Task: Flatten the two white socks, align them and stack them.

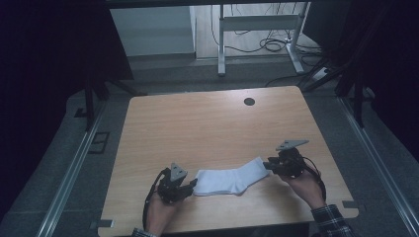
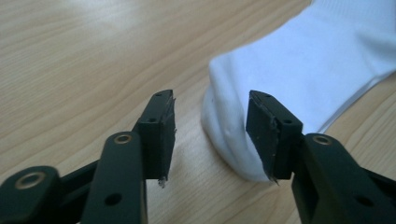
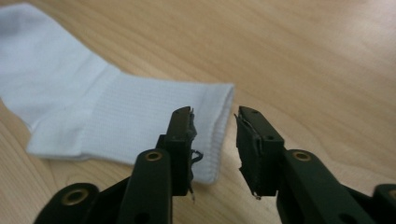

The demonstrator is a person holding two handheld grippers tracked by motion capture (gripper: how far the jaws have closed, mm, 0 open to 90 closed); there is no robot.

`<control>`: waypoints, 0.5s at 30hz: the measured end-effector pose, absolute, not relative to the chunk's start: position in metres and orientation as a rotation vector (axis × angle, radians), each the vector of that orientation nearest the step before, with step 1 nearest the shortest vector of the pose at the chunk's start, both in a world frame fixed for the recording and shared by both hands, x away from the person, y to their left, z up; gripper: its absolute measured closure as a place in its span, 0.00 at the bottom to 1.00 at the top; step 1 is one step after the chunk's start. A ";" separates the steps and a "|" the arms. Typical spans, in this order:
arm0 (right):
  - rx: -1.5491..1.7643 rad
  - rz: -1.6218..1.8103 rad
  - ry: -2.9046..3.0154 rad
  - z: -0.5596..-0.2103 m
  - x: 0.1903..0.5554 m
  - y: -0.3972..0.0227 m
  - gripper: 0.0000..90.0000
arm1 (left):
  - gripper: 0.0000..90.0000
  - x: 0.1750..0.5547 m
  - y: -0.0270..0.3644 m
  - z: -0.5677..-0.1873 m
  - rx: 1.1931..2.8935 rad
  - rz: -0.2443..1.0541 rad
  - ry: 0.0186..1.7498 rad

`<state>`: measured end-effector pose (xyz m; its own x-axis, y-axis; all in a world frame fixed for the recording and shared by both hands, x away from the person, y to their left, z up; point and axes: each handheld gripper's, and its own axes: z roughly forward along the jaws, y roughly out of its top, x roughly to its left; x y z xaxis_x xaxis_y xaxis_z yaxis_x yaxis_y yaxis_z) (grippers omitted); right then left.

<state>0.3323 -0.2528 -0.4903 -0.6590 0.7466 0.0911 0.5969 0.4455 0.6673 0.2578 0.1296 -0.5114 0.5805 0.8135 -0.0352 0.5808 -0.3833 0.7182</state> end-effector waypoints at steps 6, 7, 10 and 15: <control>1.188 0.975 2.484 -0.501 0.338 -0.246 0.66 | 0.55 0.263 0.130 -0.526 2.105 0.344 1.156; 1.195 0.971 2.489 -0.504 0.339 -0.245 0.64 | 0.55 0.264 0.131 -0.528 2.091 0.316 1.172; 1.192 0.939 2.503 -0.510 0.339 -0.242 0.63 | 0.57 0.266 0.132 -0.532 2.079 0.285 1.188; 1.200 0.927 2.526 -0.521 0.340 -0.242 0.68 | 0.59 0.262 0.125 -0.536 2.121 0.338 1.156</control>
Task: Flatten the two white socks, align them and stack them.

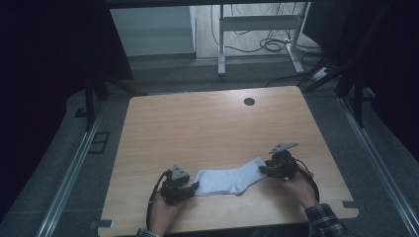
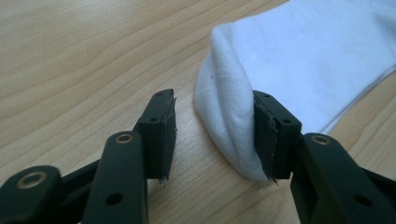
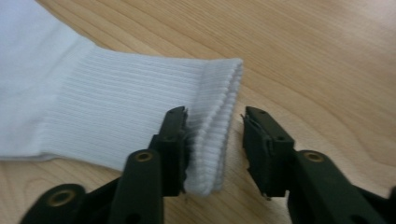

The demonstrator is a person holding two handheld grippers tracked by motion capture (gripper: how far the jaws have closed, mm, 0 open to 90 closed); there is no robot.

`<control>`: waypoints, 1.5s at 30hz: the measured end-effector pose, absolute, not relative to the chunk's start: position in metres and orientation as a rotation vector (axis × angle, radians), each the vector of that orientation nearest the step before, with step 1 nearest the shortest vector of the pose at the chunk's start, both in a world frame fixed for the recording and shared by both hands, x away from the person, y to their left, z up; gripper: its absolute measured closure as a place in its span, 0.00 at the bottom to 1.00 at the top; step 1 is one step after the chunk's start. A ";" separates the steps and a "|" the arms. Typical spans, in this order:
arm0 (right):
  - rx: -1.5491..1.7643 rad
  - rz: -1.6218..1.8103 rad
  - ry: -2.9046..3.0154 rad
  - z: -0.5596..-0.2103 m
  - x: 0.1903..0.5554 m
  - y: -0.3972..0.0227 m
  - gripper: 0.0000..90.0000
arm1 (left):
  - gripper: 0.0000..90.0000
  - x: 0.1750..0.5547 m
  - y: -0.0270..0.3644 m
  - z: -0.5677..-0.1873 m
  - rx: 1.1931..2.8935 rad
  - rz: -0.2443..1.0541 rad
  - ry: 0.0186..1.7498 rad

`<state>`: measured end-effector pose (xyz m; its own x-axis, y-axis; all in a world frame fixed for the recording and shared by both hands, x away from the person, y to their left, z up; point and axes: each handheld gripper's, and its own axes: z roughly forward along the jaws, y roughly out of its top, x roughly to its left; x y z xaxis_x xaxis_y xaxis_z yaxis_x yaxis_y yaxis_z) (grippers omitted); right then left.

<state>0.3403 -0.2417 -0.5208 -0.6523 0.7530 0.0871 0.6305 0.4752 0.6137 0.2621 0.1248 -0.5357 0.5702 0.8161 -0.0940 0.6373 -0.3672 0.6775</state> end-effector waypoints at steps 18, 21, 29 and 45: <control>1.187 0.966 2.508 -0.508 0.338 -0.240 0.88 | 0.91 0.278 0.121 -0.521 2.140 0.345 1.045; 1.182 0.995 2.484 -0.500 0.338 -0.243 0.88 | 0.91 0.285 0.121 -0.512 2.135 0.362 1.033; 1.191 1.048 2.420 -0.483 0.349 -0.244 0.88 | 0.91 0.308 0.122 -0.493 2.132 0.414 1.023; 1.245 1.084 2.322 -0.477 0.388 -0.233 0.88 | 0.91 0.360 0.122 -0.486 2.117 0.495 1.084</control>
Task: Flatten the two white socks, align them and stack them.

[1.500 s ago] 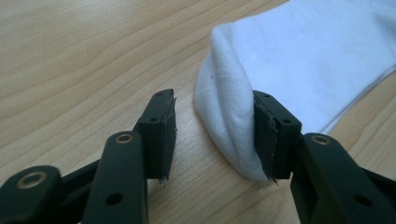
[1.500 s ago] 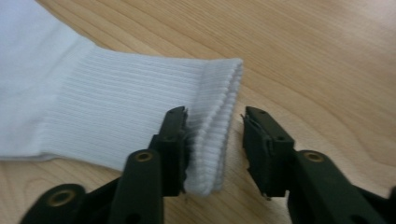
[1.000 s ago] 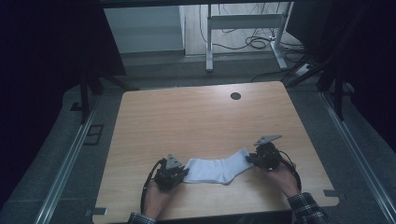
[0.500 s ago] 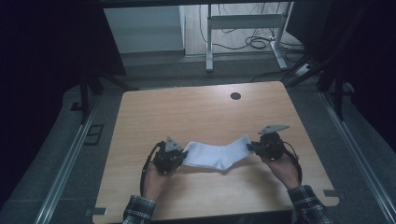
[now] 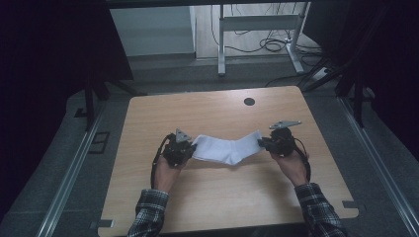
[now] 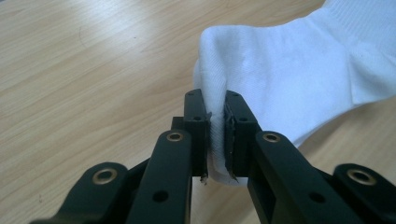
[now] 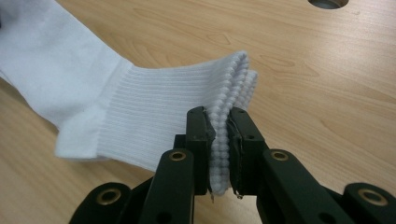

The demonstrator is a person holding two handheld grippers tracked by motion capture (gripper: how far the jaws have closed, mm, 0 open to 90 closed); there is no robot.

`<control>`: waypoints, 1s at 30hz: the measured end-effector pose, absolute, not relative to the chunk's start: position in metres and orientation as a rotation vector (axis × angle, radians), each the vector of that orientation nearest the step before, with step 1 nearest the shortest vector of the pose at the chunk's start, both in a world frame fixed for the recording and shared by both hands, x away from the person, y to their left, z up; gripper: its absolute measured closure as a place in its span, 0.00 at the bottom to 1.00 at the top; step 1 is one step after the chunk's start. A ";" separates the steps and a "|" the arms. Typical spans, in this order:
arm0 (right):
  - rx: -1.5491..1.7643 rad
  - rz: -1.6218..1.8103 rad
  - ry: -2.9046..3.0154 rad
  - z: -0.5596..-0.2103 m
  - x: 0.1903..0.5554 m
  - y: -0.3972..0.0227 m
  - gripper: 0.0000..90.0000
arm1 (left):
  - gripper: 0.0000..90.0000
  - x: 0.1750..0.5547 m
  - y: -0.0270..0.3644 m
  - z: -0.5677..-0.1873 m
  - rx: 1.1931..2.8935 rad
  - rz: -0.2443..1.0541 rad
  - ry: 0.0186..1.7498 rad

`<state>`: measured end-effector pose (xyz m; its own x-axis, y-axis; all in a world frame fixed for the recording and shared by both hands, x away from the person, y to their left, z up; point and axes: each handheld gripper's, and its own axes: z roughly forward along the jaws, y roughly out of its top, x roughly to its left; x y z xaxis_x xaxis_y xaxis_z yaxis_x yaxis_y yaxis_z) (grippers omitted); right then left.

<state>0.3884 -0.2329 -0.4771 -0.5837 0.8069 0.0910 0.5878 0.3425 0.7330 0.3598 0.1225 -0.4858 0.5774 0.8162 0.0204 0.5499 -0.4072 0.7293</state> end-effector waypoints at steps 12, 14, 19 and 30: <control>1.308 1.060 2.300 -0.503 0.407 -0.231 0.87 | 0.90 0.380 0.115 -0.516 2.147 0.504 1.162; 1.323 1.044 2.307 -0.509 0.409 -0.231 0.87 | 0.89 0.381 0.115 -0.519 2.153 0.501 1.170; 1.332 0.999 2.324 -0.525 0.412 -0.229 0.81 | 0.82 0.382 0.114 -0.529 2.180 0.516 1.211; 1.318 1.011 2.304 -0.520 0.409 -0.230 0.58 | 0.54 0.380 0.124 -0.526 2.064 0.502 1.266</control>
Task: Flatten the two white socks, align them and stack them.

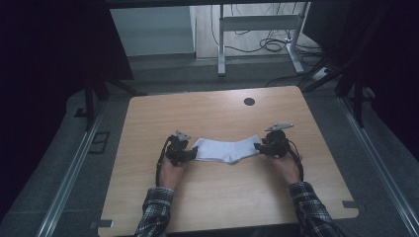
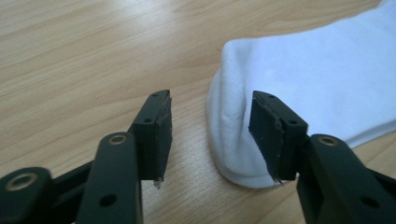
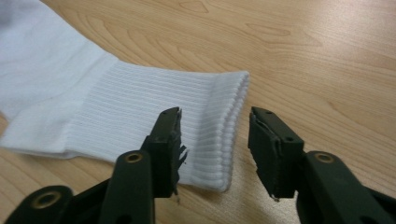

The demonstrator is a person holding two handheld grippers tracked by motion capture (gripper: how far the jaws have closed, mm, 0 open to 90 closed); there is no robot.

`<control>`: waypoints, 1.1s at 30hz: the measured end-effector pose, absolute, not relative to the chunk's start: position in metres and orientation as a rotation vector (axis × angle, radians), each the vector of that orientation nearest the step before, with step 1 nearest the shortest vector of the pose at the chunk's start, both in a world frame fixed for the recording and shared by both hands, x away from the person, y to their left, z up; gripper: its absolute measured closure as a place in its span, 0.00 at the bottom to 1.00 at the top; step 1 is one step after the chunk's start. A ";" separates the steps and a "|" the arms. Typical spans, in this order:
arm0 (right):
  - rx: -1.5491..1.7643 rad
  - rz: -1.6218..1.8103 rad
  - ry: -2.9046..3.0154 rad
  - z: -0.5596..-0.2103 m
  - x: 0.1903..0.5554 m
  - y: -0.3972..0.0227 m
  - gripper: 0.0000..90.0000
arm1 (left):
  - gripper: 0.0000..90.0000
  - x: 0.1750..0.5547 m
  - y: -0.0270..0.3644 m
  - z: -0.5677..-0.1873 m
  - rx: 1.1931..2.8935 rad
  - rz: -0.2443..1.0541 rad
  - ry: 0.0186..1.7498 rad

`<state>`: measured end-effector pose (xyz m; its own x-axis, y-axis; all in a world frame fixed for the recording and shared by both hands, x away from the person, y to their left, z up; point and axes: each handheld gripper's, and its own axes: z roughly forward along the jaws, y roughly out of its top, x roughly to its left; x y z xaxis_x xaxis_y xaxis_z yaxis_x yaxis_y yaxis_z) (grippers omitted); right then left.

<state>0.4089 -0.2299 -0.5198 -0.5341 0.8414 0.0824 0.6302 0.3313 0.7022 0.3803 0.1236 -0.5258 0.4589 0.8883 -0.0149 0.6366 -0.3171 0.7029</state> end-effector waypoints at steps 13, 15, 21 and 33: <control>1.266 1.028 2.324 -0.509 0.399 -0.233 0.44 | 0.39 0.366 0.128 -0.519 2.032 0.411 1.211; 1.263 1.029 2.324 -0.507 0.397 -0.234 0.43 | 0.38 0.364 0.131 -0.518 2.031 0.407 1.206; 1.240 1.072 2.336 -0.500 0.390 -0.237 0.38 | 0.33 0.355 0.139 -0.512 2.020 0.387 1.191; 1.175 1.112 2.341 -0.485 0.370 -0.243 0.25 | 0.21 0.332 0.146 -0.496 2.061 0.367 1.107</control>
